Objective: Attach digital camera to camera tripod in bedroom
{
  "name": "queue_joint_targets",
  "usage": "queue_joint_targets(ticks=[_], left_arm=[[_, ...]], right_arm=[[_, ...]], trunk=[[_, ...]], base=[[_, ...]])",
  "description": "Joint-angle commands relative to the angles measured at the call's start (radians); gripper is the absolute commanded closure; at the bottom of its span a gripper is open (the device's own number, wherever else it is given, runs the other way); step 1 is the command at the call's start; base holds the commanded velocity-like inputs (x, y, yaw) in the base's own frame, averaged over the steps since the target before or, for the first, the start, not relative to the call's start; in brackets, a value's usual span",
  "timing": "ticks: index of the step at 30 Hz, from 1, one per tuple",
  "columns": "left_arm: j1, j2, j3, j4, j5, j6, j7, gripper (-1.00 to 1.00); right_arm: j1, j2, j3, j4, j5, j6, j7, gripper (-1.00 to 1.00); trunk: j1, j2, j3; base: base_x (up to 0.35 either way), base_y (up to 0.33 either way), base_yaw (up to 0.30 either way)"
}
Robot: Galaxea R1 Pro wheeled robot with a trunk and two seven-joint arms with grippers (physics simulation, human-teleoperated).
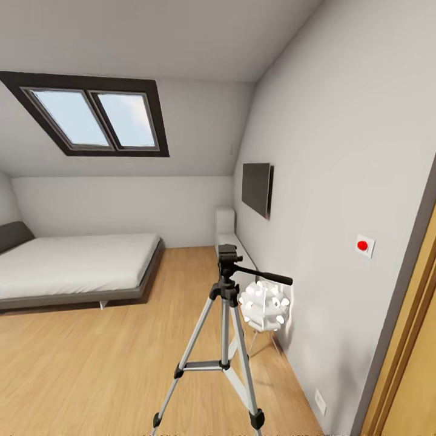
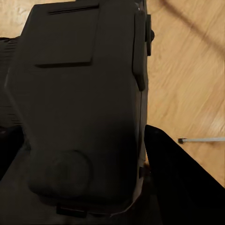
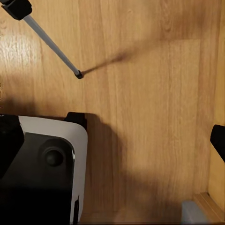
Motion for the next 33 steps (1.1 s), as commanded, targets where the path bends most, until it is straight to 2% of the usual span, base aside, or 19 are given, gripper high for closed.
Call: queue_joint_targets(ticks=[1, 3, 4, 8, 10, 21, 33], left_arm=[[0.0, 0.014, -0.009, 0.0, -0.036, 0.004, -0.006, 1.0], [0.0, 0.024, -0.009, -0.001, -0.078, 0.006, -0.007, 1.0], [0.0, 0.031, -0.009, -0.001, -0.117, 0.007, -0.008, 1.0], [0.0, 0.038, -0.009, -0.001, -0.189, 0.008, -0.01, 1.0], [0.0, 0.04, -0.009, 0.0, -0.204, 0.003, -0.009, 1.0], [0.0, 0.042, -0.008, -0.003, -0.235, -0.007, 0.001, 1.0], [0.0, 0.04, -0.008, -0.005, -0.235, -0.008, 0.002, 1.0]], right_arm=[[0.005, 0.002, -0.009, 0.002, 0.009, 0.005, 0.003, -1.0], [0.014, 0.004, -0.009, 0.002, 0.008, 0.007, 0.002, -1.0], [0.024, 0.005, -0.009, 0.002, 0.008, 0.007, 0.002, -1.0], [0.042, 0.007, -0.009, 0.002, 0.007, 0.001, 0.001, -1.0], [0.045, 0.008, -0.009, 0.002, 0.007, -0.001, 0.001, -1.0], [0.051, 0.01, -0.009, 0.001, 0.007, -0.011, 0.001, -1.0], [0.051, 0.009, -0.009, 0.001, 0.008, -0.012, 0.002, -1.0]], trunk=[[0.0, -0.001, -0.002], [0.0, -0.001, -0.005], [0.0, -0.001, -0.007], [0.0, -0.001, -0.013], [0.0, -0.001, -0.016], [0.0, -0.001, -0.034], [0.0, -0.001, -0.054]], base=[[0.0, 0.0, 0.0], [0.0, 0.0, 0.0], [0.0, 0.0, 0.0], [0.0, 0.0, 0.0], [0.0, 0.0, 0.0], [0.0, 0.0, 0.0], [0.0, 0.0, 0.0]])
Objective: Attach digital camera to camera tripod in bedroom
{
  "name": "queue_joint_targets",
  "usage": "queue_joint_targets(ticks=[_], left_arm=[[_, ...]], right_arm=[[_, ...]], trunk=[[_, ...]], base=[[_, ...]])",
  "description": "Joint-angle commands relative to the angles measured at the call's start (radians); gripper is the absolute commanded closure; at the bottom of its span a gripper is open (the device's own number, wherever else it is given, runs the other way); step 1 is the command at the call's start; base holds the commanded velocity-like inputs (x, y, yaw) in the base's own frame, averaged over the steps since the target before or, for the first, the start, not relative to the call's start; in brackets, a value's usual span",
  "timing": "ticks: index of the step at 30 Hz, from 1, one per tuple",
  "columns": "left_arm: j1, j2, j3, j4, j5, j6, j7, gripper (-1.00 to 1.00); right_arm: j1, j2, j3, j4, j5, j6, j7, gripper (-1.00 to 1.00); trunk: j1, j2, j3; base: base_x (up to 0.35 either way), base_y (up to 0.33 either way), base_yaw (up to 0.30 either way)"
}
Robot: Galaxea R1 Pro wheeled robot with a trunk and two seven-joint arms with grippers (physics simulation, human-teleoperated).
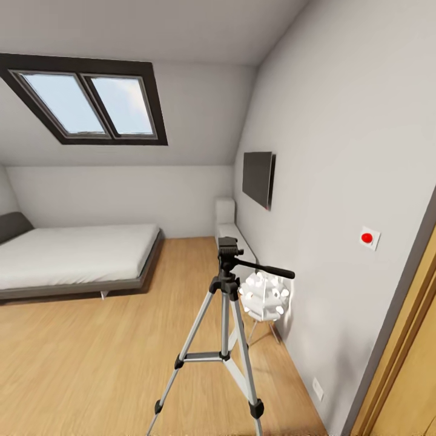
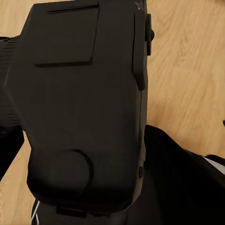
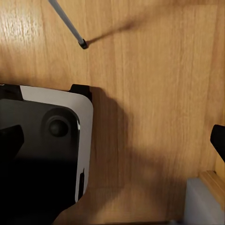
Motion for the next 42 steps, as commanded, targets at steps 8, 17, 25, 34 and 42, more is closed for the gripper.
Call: queue_joint_targets(ticks=[8, 17, 25, 34, 42], left_arm=[[0.0, 0.004, -0.009, 0.0, 0.005, 0.0, -0.002, 1.0], [0.0, 0.0, -0.009, 0.0, 0.006, 0.0, -0.002, 1.0], [0.0, 0.003, -0.01, 0.0, 0.006, 0.0, -0.002, 1.0], [0.0, 0.002, -0.009, 0.0, 0.006, 0.0, -0.002, 1.0], [0.0, 0.001, -0.008, 0.0, 0.006, 0.0, -0.002, 1.0]], right_arm=[[-0.001, -0.001, -0.008, 0.001, 0.009, 0.002, 0.003, -1.0], [-0.001, -0.001, -0.008, 0.001, 0.009, 0.003, 0.006, -1.0], [-0.001, -0.001, -0.008, 0.001, 0.009, 0.003, 0.006, -1.0], [-0.001, -0.001, -0.008, 0.001, 0.009, 0.003, 0.006, -1.0], [-0.001, -0.001, -0.008, 0.002, 0.01, 0.005, 0.007, -1.0]], trunk=[[0.0, -0.001, -0.013], [0.0, -0.001, -0.028], [0.0, -0.001, -0.041], [0.0, -0.001, -0.055], [0.0, -0.001, -0.068]], base=[[0.0, 0.0, 0.0], [0.0, 0.0, 0.0], [0.0, 0.0, 0.0], [0.0, 0.0, 0.0], [0.0, 0.0, 0.0]])
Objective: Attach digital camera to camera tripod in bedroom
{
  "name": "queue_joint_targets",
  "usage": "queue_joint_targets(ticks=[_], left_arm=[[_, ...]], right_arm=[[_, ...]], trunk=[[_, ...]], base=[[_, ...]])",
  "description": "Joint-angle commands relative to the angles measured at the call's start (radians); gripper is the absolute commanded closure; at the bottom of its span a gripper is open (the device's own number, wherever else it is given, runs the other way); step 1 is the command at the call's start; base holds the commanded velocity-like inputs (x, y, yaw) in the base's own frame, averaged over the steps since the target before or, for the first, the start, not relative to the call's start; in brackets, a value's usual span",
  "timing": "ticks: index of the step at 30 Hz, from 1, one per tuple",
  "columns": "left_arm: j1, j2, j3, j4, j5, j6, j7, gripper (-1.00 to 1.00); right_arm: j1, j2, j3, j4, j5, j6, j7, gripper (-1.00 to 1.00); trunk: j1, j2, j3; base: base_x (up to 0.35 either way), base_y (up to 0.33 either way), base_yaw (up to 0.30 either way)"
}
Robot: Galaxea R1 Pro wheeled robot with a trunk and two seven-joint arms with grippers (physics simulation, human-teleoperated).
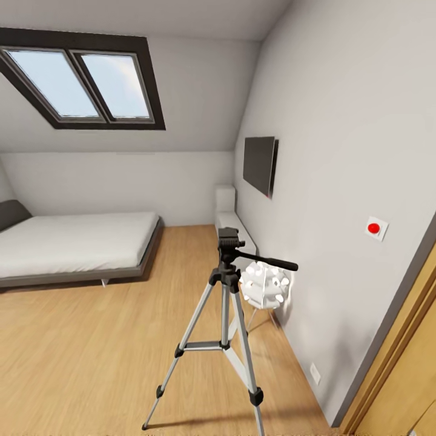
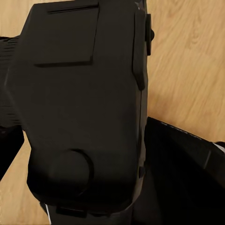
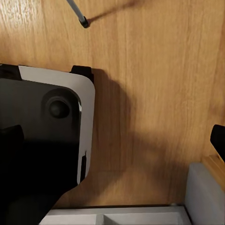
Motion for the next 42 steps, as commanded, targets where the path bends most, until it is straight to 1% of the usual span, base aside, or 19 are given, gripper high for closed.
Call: queue_joint_targets(ticks=[1, 42], left_arm=[[-0.001, 0.0, -0.009, 0.0, 0.008, 0.0, -0.002, 1.0], [-0.001, 0.0, -0.009, 0.0, 0.008, 0.0, -0.002, 1.0]], right_arm=[[-0.001, 0.0, -0.008, 0.001, 0.009, 0.002, 0.003, -1.0], [-0.001, 0.0, -0.008, 0.001, 0.009, 0.005, 0.003, -1.0]], trunk=[[0.0, -0.002, -0.004], [0.0, -0.002, -0.07]], base=[[0.0, 0.0, 0.0], [0.0, 0.0, 0.0]])
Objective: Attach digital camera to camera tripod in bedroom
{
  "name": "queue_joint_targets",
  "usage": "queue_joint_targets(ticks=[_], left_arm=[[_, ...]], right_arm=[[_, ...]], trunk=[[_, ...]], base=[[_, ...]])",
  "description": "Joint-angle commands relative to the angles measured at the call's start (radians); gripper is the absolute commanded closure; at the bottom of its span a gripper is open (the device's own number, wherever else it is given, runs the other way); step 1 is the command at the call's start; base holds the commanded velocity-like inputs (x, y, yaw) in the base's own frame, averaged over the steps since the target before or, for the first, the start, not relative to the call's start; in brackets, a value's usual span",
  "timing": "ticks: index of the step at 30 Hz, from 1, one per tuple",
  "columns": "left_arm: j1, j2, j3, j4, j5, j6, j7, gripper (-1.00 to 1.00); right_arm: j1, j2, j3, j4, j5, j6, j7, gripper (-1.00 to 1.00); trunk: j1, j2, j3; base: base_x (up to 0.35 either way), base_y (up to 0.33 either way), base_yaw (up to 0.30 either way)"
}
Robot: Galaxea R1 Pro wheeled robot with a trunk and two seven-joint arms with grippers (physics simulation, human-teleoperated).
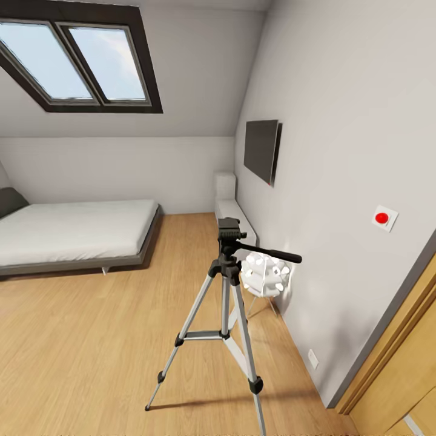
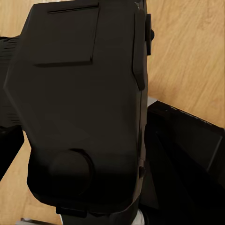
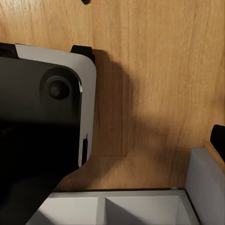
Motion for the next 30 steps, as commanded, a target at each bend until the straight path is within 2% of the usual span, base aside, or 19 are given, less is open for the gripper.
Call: queue_joint_targets(ticks=[1, 30], left_arm=[[-0.001, 0.0, -0.009, 0.0, 0.008, 0.0, -0.002, 1.0], [-0.001, 0.0, -0.01, 0.0, 0.008, 0.0, -0.002, 1.0]], right_arm=[[-0.001, 0.0, -0.008, 0.001, 0.009, 0.001, 0.003, -1.0], [-0.001, 0.003, -0.007, -0.017, 0.02, -0.002, 0.001, -1.0]], trunk=[[0.0, -0.002, -0.003], [0.0, -0.002, -0.005]], base=[[0.0, 0.0, 0.0], [0.0, 0.0, 0.0]])
